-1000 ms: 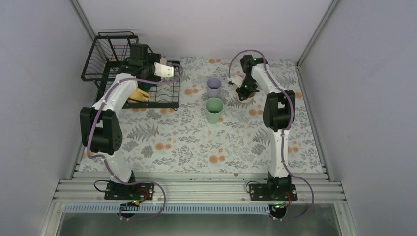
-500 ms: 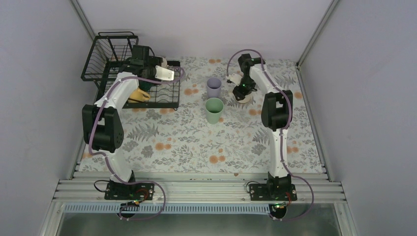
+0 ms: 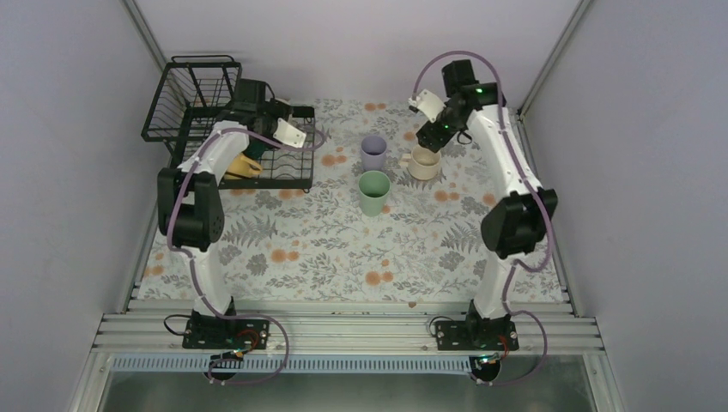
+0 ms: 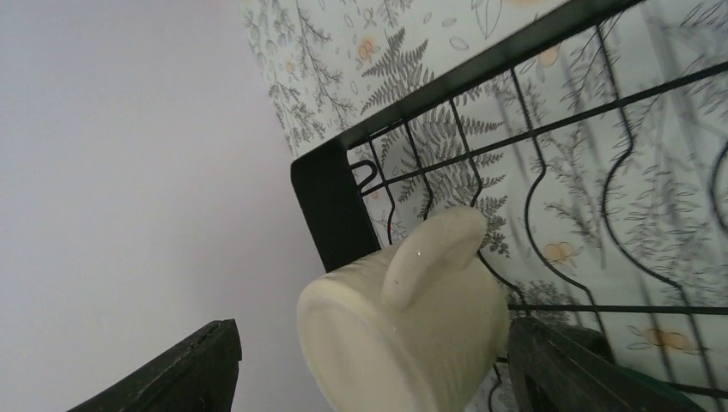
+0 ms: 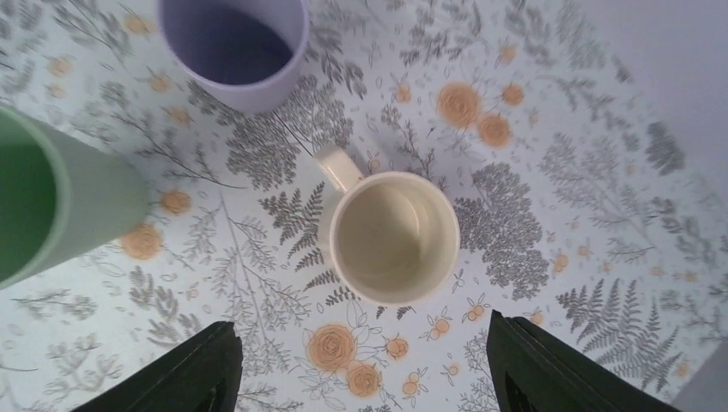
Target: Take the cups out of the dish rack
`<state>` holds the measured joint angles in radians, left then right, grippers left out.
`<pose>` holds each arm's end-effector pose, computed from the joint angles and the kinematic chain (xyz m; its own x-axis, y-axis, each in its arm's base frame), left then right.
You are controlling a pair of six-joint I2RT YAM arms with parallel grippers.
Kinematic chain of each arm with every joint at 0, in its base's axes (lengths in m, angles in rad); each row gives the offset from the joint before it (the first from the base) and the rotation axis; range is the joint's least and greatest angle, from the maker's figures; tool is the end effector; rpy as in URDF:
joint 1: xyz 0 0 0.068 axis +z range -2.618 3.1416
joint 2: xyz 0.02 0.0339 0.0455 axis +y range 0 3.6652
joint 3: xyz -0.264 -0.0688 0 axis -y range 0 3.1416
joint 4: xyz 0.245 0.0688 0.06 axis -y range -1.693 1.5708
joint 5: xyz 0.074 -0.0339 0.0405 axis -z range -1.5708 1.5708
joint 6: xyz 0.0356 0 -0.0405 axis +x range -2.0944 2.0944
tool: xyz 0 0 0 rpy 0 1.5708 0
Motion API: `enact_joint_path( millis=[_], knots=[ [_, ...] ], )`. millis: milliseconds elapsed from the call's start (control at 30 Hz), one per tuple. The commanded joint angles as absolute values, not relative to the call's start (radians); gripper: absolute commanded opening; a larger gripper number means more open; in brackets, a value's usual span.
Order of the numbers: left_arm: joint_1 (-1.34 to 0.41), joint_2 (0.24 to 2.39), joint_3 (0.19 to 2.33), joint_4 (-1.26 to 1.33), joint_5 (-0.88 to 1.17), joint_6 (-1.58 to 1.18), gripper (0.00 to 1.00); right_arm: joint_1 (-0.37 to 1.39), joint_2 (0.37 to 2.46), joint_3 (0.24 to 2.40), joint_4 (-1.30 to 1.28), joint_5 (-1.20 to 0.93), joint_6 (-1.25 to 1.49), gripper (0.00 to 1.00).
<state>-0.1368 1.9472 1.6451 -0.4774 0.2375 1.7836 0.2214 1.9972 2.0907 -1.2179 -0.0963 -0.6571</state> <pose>0.4407 -0.0691 0.2671 0.4387 0.8986 -0.0114 0.6176 -0.2922 0.7301 0.4039 0.0944 0.3378 -0.5385 -0.7444 -0.3948 -0.7426 0.6407 -0.1950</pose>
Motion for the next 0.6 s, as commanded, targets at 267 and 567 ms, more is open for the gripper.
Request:
enact_joint_path(
  millis=[267, 567],
  knots=[
    [-0.124, 2.138, 1.666, -0.171, 0.222, 1.897, 0.76, 0.222, 1.795, 1.955, -1.161, -0.232, -0.618, 0.75],
    [-0.127, 2.202, 1.663, -0.097, 0.192, 1.933, 0.70, 0.222, 1.819, 1.976, -1.164, -0.260, -0.605, 0.74]
  ],
)
